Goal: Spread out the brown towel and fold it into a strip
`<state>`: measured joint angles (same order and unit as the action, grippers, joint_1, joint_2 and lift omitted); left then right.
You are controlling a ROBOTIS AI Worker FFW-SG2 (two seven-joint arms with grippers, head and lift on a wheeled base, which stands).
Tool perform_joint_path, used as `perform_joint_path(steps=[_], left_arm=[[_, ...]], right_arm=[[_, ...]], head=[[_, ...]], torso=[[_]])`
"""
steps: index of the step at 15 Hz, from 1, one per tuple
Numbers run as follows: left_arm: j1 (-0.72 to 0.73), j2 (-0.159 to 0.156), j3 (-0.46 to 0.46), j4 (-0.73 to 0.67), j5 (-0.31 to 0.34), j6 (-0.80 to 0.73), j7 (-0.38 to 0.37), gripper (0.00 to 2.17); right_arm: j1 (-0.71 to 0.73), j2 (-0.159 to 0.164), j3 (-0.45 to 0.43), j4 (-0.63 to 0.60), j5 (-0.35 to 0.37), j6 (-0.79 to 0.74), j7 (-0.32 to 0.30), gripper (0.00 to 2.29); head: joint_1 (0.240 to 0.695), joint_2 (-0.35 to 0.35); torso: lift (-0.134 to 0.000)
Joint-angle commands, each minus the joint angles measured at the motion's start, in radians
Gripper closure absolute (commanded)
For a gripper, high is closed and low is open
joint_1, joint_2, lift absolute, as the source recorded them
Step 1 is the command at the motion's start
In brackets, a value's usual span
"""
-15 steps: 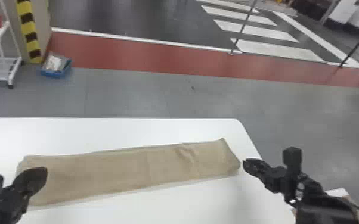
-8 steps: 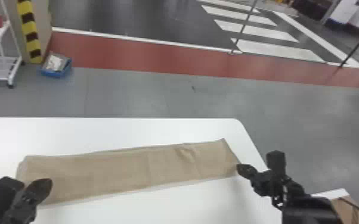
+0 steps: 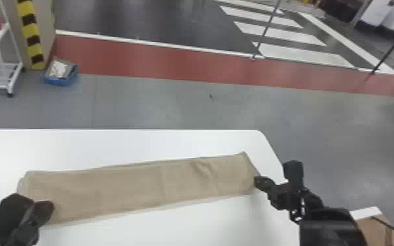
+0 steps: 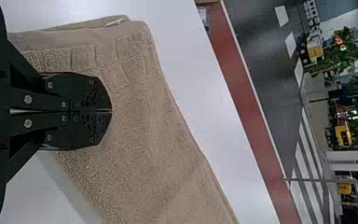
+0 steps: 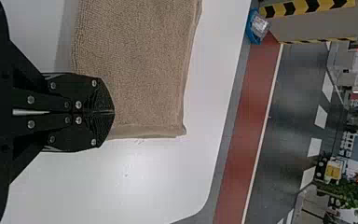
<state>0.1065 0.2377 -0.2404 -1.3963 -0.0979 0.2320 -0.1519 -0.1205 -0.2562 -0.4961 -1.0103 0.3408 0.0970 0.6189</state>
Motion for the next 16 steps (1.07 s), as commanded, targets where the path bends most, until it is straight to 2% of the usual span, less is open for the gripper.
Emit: perform_joint_path(steps=[1,9,12,14,16], left_arm=[[-0.004,0.002,-0.003,0.011,-0.003,0.004,0.000,1.75],[0.039,0.020,0.023,-0.047,-0.006,0.062,-0.009,1.75],[0.071,0.028,0.046,-0.095,0.000,0.089,-0.020,1.75],[0.099,0.040,0.070,-0.118,0.009,0.093,-0.021,1.75],[0.111,0.041,0.076,-0.130,0.010,0.089,-0.024,1.75]], right_arm=[[-0.010,-0.003,0.025,0.013,0.012,0.050,0.001,1.86],[0.070,-0.003,0.014,-0.093,-0.008,0.197,0.021,1.86],[0.110,0.009,0.018,-0.171,-0.014,0.277,0.027,1.86],[0.144,0.037,0.007,-0.246,-0.019,0.323,0.048,1.86],[0.186,0.046,0.005,-0.307,-0.037,0.363,0.058,1.86]], head=[[0.695,-0.339],[0.695,-0.340],[0.695,-0.342],[0.695,-0.339],[0.695,-0.326]], torso=[[0.000],[0.000],[0.000],[0.000],[0.000]])
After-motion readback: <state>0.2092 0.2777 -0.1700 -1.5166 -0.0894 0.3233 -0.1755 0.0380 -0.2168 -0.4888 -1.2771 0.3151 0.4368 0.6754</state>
